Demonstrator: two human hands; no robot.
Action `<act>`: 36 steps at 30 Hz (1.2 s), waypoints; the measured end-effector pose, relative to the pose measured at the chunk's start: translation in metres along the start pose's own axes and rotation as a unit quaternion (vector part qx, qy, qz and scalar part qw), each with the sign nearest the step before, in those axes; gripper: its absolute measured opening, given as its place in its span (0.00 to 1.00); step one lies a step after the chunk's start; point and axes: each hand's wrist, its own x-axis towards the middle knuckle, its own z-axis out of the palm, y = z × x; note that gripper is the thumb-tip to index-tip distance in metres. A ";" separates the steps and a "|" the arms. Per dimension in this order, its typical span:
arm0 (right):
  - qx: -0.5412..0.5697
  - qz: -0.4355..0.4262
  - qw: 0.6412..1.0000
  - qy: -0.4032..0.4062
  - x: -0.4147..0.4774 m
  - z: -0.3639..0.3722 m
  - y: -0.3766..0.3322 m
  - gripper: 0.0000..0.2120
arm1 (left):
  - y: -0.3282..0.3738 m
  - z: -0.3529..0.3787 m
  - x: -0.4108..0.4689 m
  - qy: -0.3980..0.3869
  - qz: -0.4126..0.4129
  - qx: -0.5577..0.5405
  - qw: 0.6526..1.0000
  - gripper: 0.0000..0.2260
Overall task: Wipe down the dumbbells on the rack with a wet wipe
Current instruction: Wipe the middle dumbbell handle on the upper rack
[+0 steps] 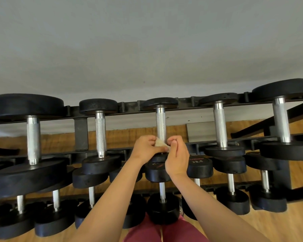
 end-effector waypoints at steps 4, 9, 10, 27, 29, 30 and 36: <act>0.003 0.002 1.000 -0.002 0.000 0.000 0.000 0.14 | -0.010 -0.007 -0.004 0.059 0.000 -0.035 0.998 0.08; 0.001 -0.004 1.000 0.001 0.000 0.000 0.000 0.14 | 0.000 -0.004 -0.001 0.008 0.003 -0.040 0.999 0.10; 0.000 -0.003 1.000 0.000 0.000 0.000 0.000 0.14 | 0.000 -0.001 0.000 0.009 0.002 -0.031 0.999 0.10; -0.001 -0.007 1.000 -0.004 0.001 0.000 0.001 0.15 | -0.006 -0.009 -0.002 0.018 0.003 -0.031 0.999 0.08; -0.004 -0.013 1.000 -0.004 0.001 0.000 0.002 0.16 | -0.001 -0.002 0.002 0.009 0.006 -0.034 0.999 0.10; -0.004 -0.015 1.000 -0.005 0.000 0.000 0.001 0.16 | 0.001 0.001 0.004 0.015 0.008 -0.031 0.999 0.11; -0.009 -0.010 1.000 -0.003 0.001 0.001 0.002 0.16 | -0.007 0.007 0.000 0.100 0.009 -0.081 0.992 0.07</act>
